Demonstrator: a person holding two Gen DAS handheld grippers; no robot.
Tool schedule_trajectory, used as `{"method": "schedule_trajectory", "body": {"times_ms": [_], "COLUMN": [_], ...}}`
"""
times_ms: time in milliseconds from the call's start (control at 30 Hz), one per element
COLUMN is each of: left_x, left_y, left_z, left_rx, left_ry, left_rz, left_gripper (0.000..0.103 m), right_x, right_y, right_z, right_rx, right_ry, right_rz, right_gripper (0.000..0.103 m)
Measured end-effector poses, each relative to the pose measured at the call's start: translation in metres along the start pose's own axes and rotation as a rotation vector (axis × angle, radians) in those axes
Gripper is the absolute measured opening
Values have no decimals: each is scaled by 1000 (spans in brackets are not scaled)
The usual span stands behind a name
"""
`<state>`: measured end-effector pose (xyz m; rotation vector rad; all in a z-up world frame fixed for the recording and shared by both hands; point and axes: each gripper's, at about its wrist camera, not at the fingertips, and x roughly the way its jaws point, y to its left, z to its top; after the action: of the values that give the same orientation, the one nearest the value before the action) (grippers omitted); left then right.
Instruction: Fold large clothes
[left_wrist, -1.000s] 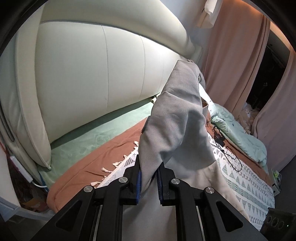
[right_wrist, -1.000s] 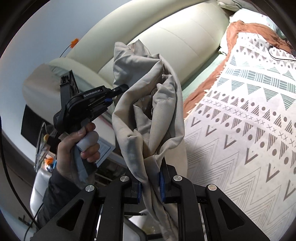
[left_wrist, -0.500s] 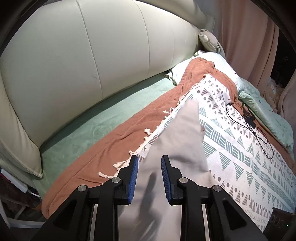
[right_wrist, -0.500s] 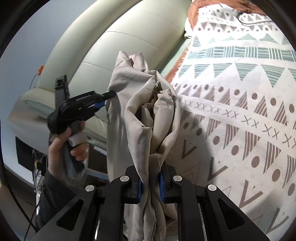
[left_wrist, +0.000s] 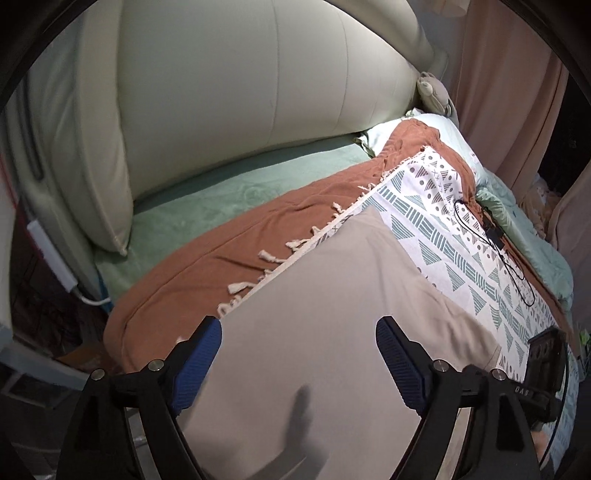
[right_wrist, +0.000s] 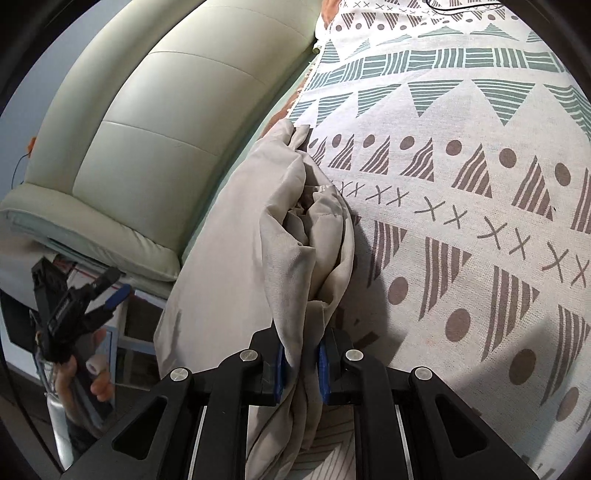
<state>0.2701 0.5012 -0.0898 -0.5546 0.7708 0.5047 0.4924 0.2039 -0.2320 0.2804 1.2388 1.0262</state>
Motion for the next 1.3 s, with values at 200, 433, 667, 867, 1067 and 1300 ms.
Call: {"method": "schedule_trajectory", "body": {"times_ms": [200,433,667,867,1067,1300], "left_x": [-23,-10,24,37,44,44], "left_y": [34,79,78,84,87,81], "left_z": [-44,-86,-100,-103,-105,-86], "left_rx": [-103,-286,-350,-428,-473,-408], "left_ry": [-45,-13,57,95,108,60], "left_rz": [17,3,-62,-101,-130,-78], "left_gripper": [86,84,67,67,68,37], "right_x": [3,18,20,17,19,19], "right_y": [11,3,-21,-31,-35,-36], "right_z": [14,34,29,20,20,18], "right_rx": [-44,-27,13,34,47,70], "right_ry": [-4,5,12,14,28,45], "right_rz": [-26,-36,-36,-5,13,31], "right_gripper": [15,15,15,15,15,15]}}
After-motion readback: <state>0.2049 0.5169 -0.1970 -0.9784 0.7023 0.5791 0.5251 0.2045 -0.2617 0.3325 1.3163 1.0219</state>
